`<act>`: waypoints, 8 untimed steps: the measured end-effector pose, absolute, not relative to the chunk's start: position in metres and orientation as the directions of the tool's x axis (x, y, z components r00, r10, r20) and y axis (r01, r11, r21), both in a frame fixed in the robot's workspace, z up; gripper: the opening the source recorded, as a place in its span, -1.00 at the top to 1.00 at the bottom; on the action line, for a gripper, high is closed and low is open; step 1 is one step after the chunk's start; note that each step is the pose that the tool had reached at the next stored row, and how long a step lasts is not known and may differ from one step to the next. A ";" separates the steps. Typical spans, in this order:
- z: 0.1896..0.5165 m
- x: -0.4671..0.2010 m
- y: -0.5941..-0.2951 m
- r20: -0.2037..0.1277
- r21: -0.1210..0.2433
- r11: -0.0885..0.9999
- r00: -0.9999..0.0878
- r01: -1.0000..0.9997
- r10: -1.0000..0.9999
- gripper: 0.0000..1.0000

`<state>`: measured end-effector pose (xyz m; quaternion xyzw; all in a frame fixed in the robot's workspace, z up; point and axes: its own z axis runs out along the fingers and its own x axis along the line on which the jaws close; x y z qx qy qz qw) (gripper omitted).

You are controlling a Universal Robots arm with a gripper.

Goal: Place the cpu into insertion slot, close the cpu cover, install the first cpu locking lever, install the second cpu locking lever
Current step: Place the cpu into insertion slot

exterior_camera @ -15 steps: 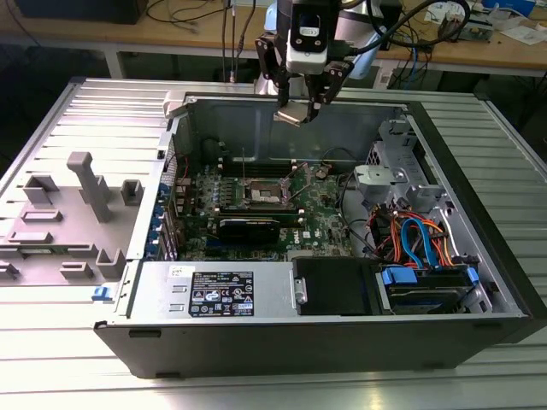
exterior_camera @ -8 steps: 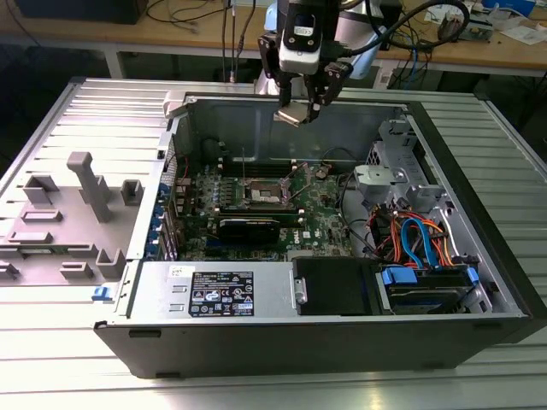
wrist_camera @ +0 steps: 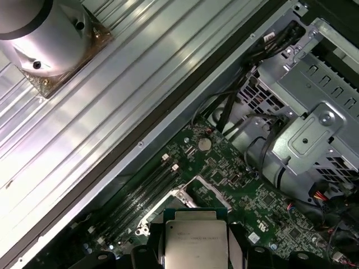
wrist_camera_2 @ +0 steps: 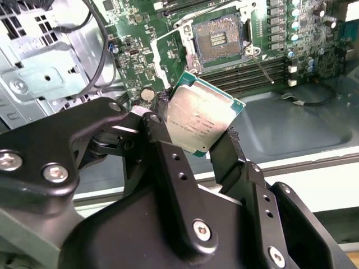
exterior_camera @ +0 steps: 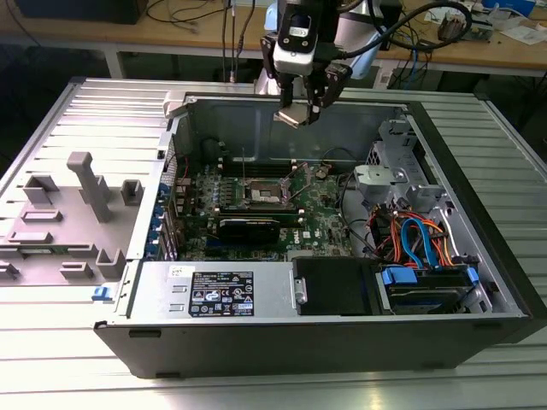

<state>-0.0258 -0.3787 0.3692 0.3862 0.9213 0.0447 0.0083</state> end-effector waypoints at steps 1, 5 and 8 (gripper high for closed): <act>0.369 -0.026 -0.379 0.019 0.089 0.685 -0.688 0.724 0.725 -0.08; 0.368 -0.026 -0.382 0.019 0.089 0.669 -0.673 0.738 0.739 -0.08; 0.368 -0.026 -0.382 0.019 0.088 0.647 -0.651 0.758 0.759 -0.08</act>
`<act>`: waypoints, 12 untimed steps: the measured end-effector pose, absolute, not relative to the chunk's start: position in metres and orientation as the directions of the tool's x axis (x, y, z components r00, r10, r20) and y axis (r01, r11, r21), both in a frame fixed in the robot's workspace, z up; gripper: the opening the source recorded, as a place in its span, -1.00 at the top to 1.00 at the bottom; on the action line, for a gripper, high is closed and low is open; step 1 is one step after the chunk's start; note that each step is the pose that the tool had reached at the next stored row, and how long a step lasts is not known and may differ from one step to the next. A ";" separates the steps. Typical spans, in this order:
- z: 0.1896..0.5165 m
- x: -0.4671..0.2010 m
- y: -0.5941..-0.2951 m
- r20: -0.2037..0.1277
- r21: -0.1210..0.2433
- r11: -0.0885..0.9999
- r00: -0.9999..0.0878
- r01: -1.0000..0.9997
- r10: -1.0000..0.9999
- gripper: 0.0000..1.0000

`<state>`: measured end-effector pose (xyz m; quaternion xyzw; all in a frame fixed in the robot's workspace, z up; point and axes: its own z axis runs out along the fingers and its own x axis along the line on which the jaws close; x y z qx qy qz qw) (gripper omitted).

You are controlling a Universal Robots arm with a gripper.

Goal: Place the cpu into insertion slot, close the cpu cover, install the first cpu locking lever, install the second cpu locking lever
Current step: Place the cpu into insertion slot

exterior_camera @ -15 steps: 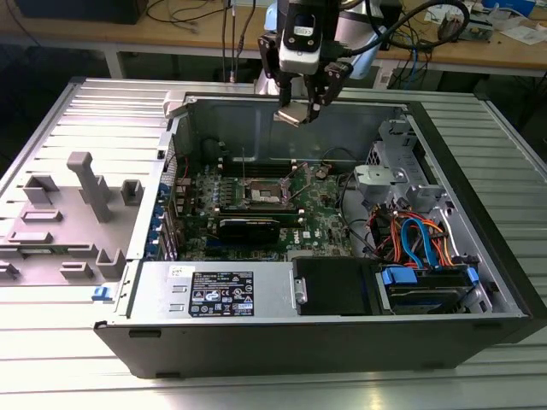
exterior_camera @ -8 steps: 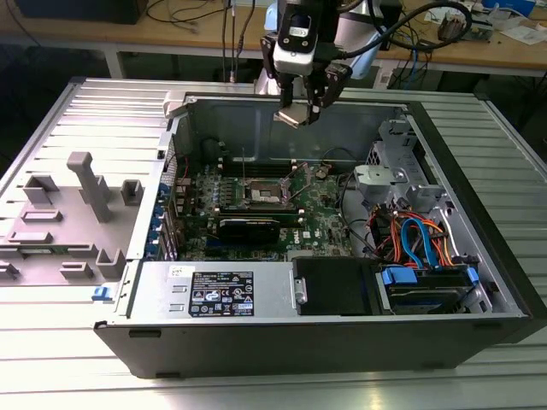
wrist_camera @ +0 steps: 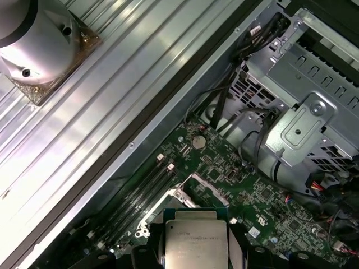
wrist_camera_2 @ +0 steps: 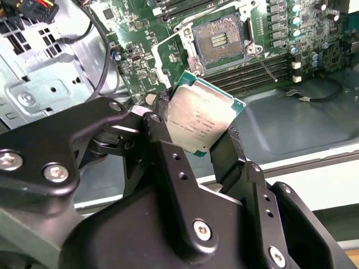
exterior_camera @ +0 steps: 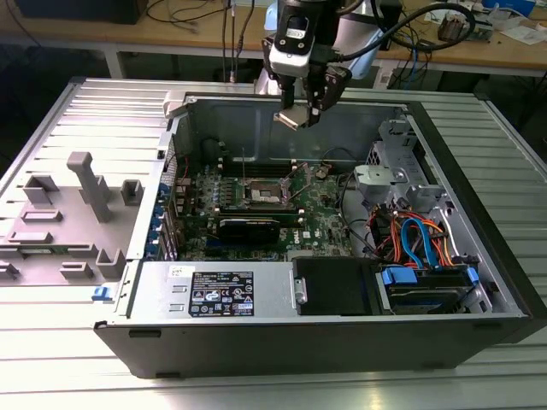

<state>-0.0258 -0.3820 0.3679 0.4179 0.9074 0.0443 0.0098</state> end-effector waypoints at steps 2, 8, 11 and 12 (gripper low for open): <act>0.367 -0.026 -0.382 0.019 0.089 0.625 -0.629 0.775 0.777 -0.08; 0.367 -0.026 -0.382 0.019 0.089 0.578 -0.582 0.811 0.813 -0.08; 0.367 -0.026 -0.382 0.019 0.089 0.578 -0.582 0.811 0.813 -0.08; 0.367 -0.026 -0.382 0.019 0.089 0.578 -0.582 0.811 0.813 -0.08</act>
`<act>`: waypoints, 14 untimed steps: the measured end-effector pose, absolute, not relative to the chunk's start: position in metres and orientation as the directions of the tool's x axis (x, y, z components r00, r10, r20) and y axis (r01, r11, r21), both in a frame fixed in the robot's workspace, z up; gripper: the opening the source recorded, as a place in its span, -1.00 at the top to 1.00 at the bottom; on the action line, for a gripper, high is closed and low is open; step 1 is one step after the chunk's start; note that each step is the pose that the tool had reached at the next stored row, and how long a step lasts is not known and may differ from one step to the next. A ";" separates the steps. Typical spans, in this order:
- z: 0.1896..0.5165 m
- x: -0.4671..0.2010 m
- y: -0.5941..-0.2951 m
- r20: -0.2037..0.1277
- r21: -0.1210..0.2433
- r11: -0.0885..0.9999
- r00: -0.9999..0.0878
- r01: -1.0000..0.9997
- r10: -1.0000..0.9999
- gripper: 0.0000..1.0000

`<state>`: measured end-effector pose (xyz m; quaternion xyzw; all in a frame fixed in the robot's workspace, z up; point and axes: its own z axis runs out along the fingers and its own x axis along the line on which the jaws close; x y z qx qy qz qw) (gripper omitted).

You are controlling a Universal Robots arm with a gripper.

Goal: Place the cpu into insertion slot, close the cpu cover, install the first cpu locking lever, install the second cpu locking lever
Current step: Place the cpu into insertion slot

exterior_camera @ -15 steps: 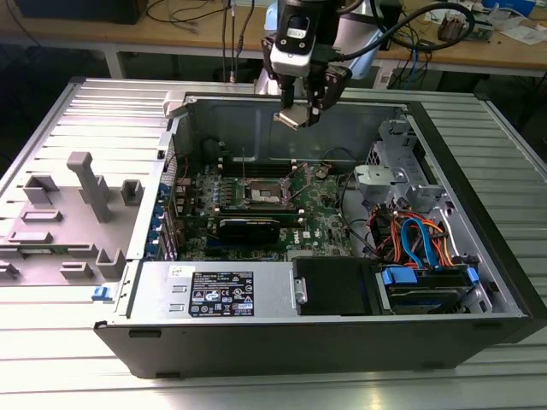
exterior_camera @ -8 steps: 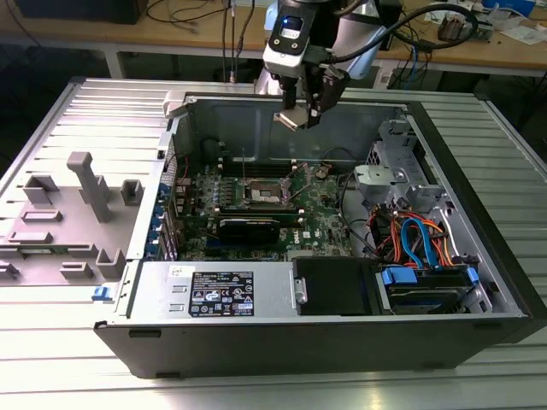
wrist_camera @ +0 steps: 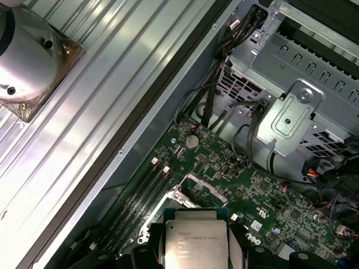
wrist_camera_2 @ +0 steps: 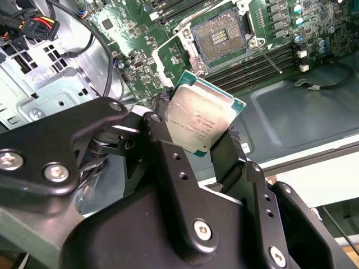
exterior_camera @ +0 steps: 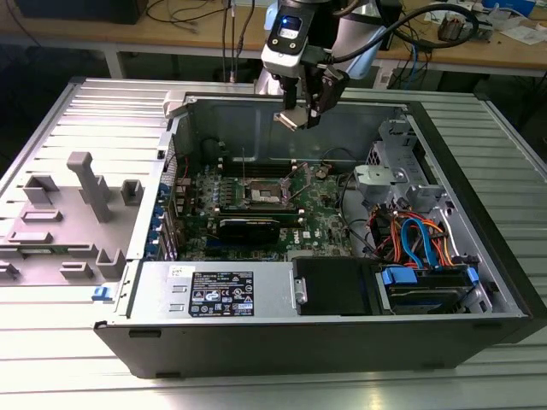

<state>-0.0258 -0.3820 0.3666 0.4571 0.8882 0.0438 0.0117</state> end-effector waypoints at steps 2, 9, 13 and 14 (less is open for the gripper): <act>0.367 -0.026 -0.382 0.019 0.089 0.578 -0.582 0.811 0.813 -0.08; 0.366 -0.026 -0.382 0.019 0.089 0.544 -0.548 0.834 0.836 -0.08; 0.366 -0.026 -0.384 0.019 0.089 0.508 -0.512 0.857 0.859 -0.08; 0.366 -0.026 -0.385 0.019 0.089 0.506 -0.509 0.858 0.860 -0.08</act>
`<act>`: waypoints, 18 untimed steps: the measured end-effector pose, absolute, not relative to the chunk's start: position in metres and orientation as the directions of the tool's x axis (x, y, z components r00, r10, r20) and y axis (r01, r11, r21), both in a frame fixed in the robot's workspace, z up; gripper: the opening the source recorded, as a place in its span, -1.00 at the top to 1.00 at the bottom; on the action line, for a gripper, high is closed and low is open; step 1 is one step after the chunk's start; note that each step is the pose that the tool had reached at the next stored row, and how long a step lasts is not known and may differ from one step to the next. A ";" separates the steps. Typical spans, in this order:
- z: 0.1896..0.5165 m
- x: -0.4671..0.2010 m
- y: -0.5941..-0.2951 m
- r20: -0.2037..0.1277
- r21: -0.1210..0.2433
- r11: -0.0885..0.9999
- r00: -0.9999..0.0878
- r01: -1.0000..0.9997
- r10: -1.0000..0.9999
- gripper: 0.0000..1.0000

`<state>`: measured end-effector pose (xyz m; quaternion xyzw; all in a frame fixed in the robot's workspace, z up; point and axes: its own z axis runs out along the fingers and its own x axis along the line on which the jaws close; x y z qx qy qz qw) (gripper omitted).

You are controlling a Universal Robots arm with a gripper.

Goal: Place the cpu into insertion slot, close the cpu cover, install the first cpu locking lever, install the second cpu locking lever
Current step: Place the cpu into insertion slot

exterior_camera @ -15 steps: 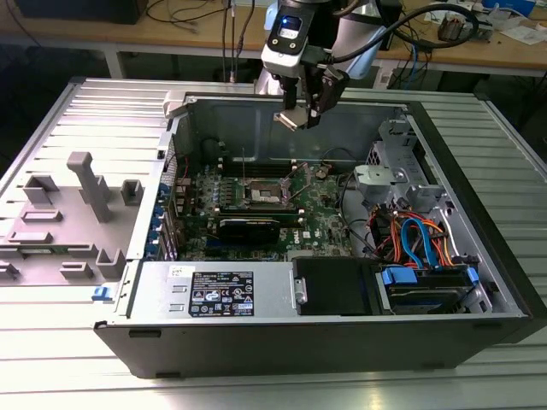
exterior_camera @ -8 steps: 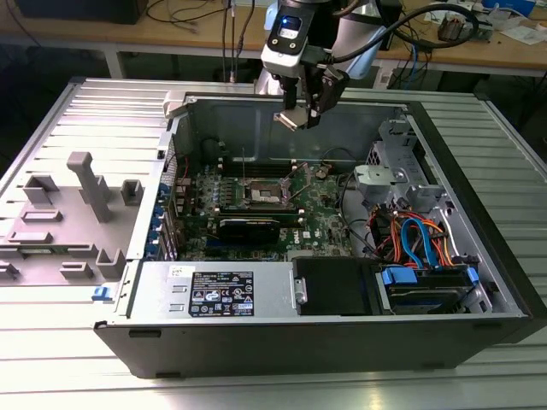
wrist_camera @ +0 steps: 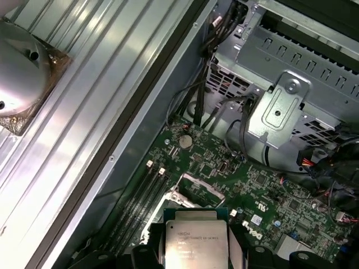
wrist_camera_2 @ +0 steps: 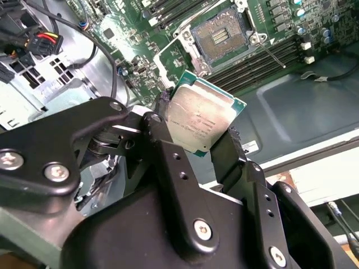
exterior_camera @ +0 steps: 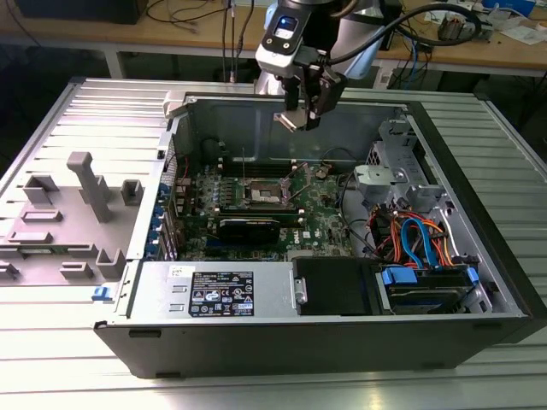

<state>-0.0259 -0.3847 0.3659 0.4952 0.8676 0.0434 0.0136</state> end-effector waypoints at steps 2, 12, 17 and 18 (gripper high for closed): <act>0.366 -0.026 -0.385 0.019 0.088 0.490 -0.493 0.867 0.870 -0.08; 0.364 -0.026 -0.385 0.019 0.088 0.275 -0.278 0.957 0.960 -0.08; 0.364 -0.026 -0.385 0.019 0.088 0.265 -0.268 0.960 0.963 -0.08; 0.364 -0.026 -0.385 0.019 0.088 0.265 -0.268 0.960 0.963 -0.08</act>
